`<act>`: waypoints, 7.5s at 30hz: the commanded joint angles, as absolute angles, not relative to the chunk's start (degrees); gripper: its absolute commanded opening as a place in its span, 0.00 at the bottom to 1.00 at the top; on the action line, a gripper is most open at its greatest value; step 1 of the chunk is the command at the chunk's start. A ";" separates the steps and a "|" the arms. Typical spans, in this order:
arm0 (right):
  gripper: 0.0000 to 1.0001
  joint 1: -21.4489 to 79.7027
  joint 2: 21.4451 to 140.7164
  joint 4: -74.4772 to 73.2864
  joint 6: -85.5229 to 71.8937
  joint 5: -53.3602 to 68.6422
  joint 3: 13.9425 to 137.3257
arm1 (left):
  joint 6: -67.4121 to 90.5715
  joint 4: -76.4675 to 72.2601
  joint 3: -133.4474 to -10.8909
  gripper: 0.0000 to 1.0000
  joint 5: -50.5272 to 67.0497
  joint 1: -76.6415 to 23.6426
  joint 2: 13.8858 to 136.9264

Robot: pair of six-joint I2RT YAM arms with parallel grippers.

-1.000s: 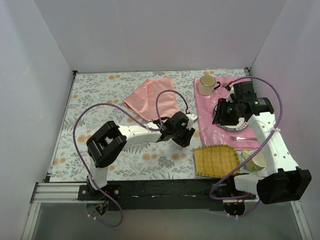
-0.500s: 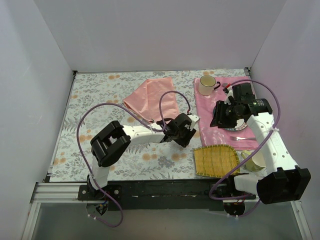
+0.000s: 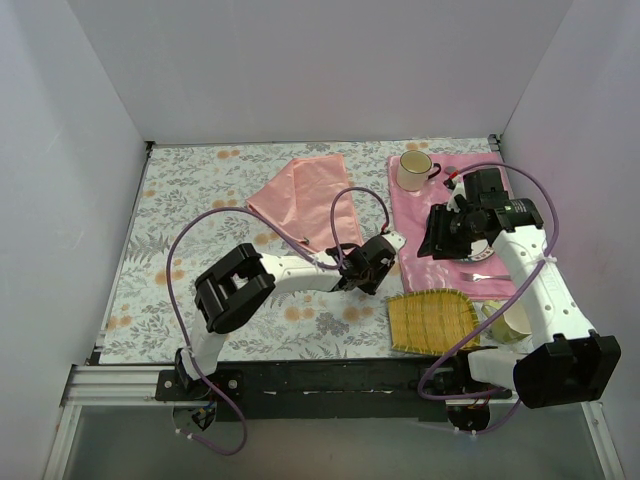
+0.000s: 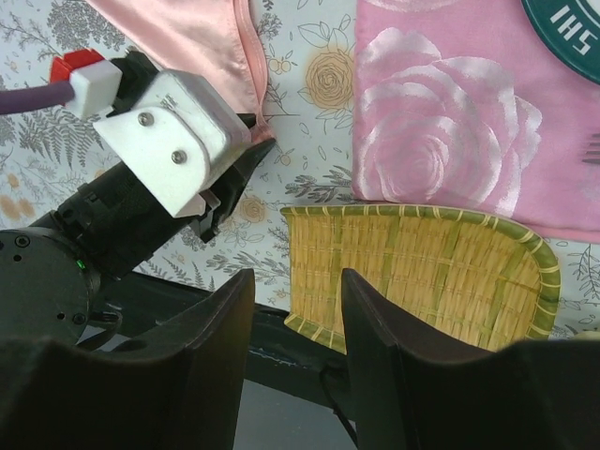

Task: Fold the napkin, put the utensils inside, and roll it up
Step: Fold the napkin

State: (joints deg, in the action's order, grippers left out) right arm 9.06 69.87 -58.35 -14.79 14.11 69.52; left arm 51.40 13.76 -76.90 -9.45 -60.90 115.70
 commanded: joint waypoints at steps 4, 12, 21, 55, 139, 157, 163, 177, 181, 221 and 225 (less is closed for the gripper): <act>0.50 8.96 68.64 -57.48 -14.59 16.17 68.03 | 52.64 19.33 -78.84 0.10 -15.91 -61.17 116.63; 0.50 8.96 69.43 -55.99 -15.03 16.96 68.29 | 54.05 23.73 -82.88 0.00 -11.70 -59.07 110.57; 0.50 9.05 68.47 -55.72 -14.77 16.61 67.76 | 64.41 21.90 -81.57 0.00 5.35 -41.94 104.07; 0.50 8.96 67.59 -55.28 -14.41 17.93 65.92 | 74.36 18.02 -74.00 0.00 13.01 -13.45 95.54; 0.56 32.60 96.32 -38.85 -6.42 13.98 86.12 | 87.27 18.55 -65.84 0.63 -2.64 -9.23 86.14; 0.57 39.99 118.83 -41.84 -6.06 10.37 111.62 | 74.10 5.89 -59.15 0.59 11.16 -6.51 91.23; 0.56 40.78 120.23 -39.64 -5.28 11.42 110.12 | 69.00 2.55 -57.48 0.61 19.58 -2.99 93.25; 0.41 43.24 127.79 -31.12 -11.34 15.47 113.03 | 74.97 -2.64 -54.05 0.56 24.87 -2.55 95.27; 0.41 43.85 129.02 -30.50 -9.59 13.81 113.29 | 79.61 -4.74 -52.30 0.54 27.94 -2.55 95.36; 0.42 44.21 133.77 -31.90 -0.35 12.48 119.71 | 59.68 -10.10 -62.23 0.55 28.56 -0.26 108.63; 0.42 44.21 133.51 -30.33 -0.53 12.30 118.39 | 61.78 -11.07 -61.09 0.54 28.21 -0.35 107.06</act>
State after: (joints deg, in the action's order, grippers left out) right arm 44.27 135.37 -31.57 -1.30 12.12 118.72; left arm 60.47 -6.94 -62.24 26.30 -0.49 109.47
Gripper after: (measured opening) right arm 0.417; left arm 0.548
